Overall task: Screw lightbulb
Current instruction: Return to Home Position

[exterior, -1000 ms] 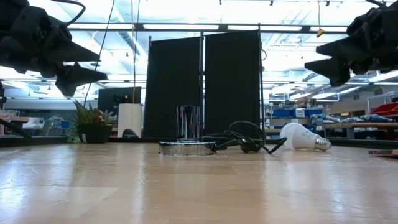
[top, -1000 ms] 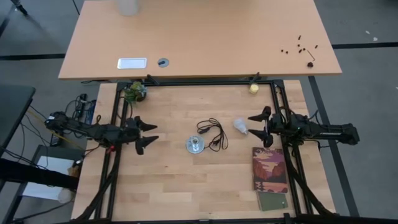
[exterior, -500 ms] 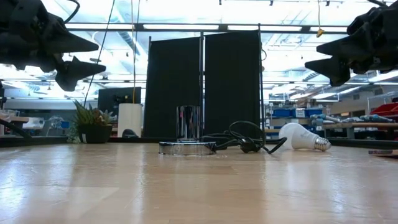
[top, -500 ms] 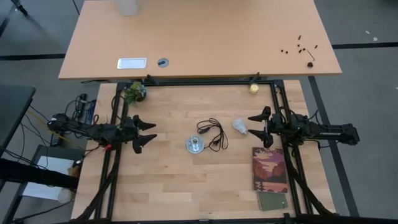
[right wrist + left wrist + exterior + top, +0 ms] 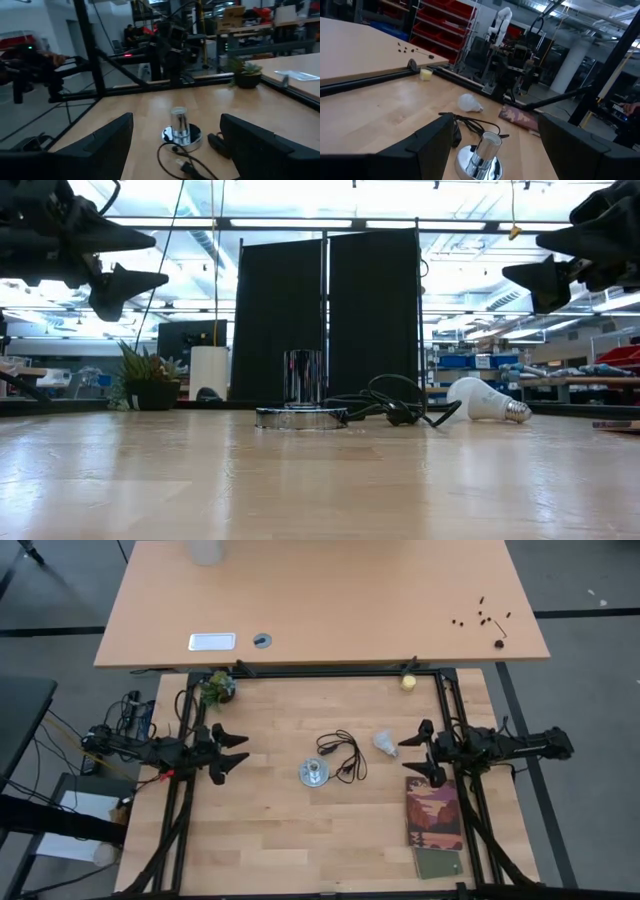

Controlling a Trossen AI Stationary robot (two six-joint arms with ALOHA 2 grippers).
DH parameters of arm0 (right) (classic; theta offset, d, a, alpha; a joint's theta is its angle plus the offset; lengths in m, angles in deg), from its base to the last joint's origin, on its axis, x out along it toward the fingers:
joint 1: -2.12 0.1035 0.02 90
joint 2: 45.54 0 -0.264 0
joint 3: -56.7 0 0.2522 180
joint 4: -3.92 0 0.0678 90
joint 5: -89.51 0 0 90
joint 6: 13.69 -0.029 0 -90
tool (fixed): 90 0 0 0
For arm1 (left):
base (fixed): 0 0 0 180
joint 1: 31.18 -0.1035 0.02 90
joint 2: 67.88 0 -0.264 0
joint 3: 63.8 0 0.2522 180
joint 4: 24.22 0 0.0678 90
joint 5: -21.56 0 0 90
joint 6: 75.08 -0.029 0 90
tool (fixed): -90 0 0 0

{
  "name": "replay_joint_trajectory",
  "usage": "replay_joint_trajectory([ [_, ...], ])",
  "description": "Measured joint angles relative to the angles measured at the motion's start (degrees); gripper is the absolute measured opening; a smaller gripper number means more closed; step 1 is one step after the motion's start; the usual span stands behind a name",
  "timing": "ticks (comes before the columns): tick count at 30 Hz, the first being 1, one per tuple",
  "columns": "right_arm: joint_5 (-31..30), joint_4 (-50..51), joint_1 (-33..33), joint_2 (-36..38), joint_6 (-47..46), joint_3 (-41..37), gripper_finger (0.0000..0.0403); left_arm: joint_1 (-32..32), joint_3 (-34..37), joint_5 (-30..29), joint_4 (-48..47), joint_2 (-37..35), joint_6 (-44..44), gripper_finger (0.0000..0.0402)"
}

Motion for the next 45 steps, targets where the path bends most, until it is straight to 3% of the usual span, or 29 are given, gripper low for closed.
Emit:
replay_joint_trajectory([
  [29, -0.1, 0.0, -3.8, 0.0, 0.0, 0.0, 0.0307, 0.0, 0.0, 0.0, 2.6, 0.0, -0.7, 0.0294],
  [36, -0.1, 0.0, -3.3, 0.0, 0.0, 0.0, 0.0307, 0.0, 0.0, 17.6, 2.5, 0.0, -10.2, 0.0294],
  [45, -0.1, 0.0, -3.1, 0.0, 0.0, 0.0, 0.0307, 0.0, 0.0, 27.2, -2.6, 0.0, -15.0, 0.0294],
])
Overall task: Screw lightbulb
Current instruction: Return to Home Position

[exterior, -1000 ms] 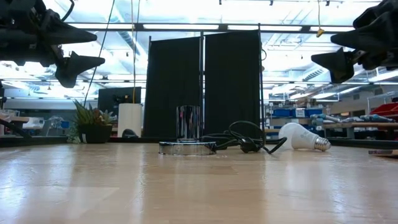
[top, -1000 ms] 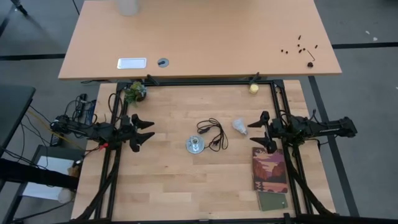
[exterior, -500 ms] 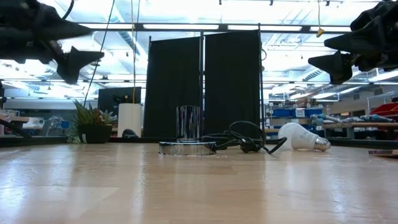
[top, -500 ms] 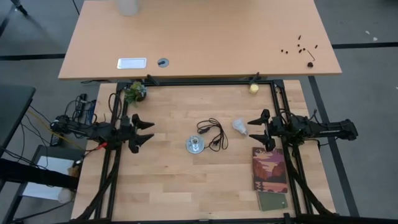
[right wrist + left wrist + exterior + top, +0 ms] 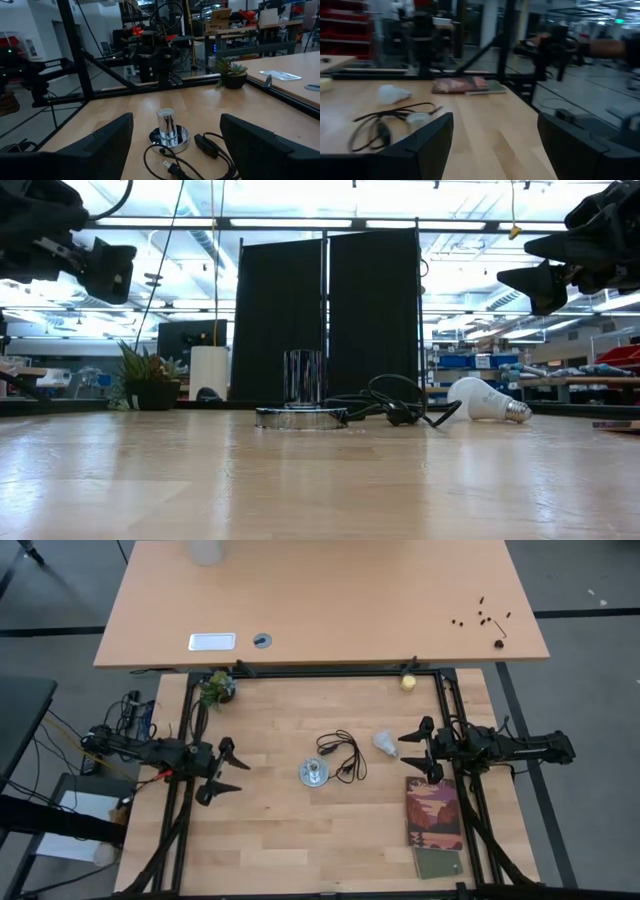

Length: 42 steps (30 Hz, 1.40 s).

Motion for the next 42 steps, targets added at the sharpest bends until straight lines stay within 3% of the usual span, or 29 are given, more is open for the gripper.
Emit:
replay_joint_trajectory([
  [6, 0.0, 0.0, 0.0, -0.3, 0.0, 0.0, 0.0307, 0.0, 0.0, 5.3, 0.2, 0.0, -0.3, 0.0294],
  [42, 1.4, 0.2, 0.0, -0.3, 1.8, 0.0, 0.0307, 0.0, 0.0, 4.2, 0.7, 0.0, -0.1, 0.0294],
])
